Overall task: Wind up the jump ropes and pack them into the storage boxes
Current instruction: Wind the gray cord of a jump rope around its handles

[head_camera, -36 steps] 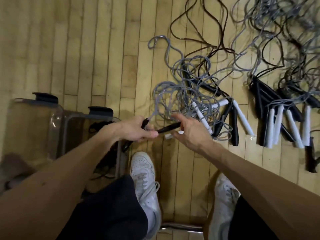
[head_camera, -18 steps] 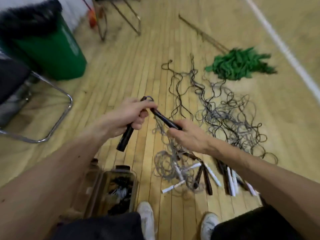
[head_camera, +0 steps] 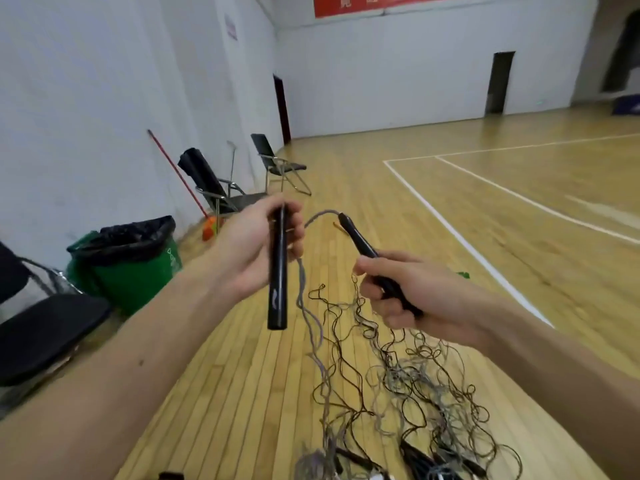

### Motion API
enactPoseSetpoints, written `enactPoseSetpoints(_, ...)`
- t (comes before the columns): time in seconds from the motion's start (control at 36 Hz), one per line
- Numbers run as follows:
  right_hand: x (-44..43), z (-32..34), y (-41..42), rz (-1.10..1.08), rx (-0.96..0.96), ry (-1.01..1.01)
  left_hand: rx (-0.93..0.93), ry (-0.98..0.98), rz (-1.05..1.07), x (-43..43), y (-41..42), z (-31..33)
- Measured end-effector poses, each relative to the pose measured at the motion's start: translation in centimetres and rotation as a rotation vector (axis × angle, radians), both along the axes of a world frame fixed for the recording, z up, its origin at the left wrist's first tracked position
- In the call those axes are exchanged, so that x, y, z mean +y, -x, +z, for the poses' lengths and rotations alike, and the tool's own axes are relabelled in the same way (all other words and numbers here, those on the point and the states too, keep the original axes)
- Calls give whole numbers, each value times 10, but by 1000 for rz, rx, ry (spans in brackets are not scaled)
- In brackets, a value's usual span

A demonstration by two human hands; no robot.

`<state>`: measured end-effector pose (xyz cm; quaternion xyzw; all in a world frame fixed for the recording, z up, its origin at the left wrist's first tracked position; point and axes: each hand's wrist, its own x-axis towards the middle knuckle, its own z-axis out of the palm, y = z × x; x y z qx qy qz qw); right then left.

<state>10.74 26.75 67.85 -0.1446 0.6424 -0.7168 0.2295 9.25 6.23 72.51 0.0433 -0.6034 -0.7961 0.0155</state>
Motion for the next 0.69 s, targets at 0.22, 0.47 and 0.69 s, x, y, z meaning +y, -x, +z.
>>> enactPoseSetpoints(0.22, -22, -7, -56, -45, -39, 69, -19, -30, -14, 39, -56, -40)
enactPoseSetpoints(0.47, -28, -27, -79, 92, -233, 197, 209, 687, 113, 8, -75, -70)
enactPoseSetpoints(0.69, -15, -23, -90, 292, -286, 325, 403, 487, -98, 3, -85, -74)
